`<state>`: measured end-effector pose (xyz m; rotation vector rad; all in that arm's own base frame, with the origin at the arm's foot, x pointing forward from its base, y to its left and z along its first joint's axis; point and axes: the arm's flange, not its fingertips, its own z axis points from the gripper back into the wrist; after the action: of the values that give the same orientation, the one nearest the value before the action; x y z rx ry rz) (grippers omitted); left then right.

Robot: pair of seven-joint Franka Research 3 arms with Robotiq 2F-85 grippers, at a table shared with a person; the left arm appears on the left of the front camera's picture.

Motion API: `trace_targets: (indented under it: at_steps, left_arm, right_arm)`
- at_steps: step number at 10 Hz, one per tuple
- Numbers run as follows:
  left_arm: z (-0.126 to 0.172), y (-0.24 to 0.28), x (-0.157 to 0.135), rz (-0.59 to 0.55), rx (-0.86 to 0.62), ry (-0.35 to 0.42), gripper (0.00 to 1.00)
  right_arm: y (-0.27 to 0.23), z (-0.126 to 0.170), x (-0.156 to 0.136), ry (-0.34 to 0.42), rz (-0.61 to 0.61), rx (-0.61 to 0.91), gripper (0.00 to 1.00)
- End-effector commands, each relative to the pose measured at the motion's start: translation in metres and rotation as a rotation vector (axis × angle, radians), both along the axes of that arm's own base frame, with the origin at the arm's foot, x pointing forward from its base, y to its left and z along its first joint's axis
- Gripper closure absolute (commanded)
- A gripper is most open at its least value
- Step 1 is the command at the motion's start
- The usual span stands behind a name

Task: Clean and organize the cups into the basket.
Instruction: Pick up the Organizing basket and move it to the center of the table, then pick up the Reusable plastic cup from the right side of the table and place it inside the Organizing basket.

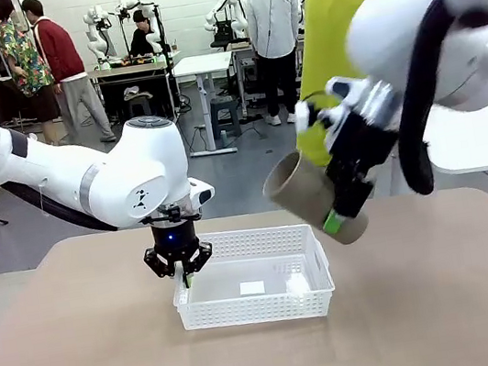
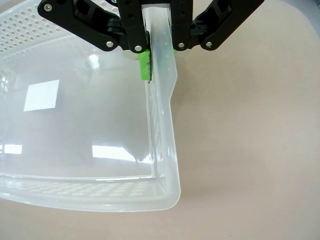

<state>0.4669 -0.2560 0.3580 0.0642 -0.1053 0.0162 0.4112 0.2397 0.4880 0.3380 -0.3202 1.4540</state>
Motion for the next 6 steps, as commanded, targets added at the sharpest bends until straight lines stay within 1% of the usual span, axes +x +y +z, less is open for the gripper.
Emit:
trace_targets:
  at_steps: [1,2,5,6]
  left_arm:
    - [0.0,-0.001,0.0,-0.001,0.0,-0.001,1.0]
    - [0.0,-0.001,0.0,-0.001,0.0,-0.001,1.0]
    - [0.0,-0.001,0.0,-0.001,0.0,-0.001,1.0]
    - [0.0,-0.001,0.0,-0.001,0.0,-0.001,1.0]
  right_arm:
    - [0.022,-0.01,0.02,-0.038,0.024,-0.204,0.19]
    - [0.043,-0.018,0.016,-0.04,0.083,-0.252,0.19]
    - [0.072,-0.018,0.006,-0.078,0.125,-0.301,0.19]
    - [0.067,-0.012,-0.001,-0.033,0.136,-0.25,0.19]
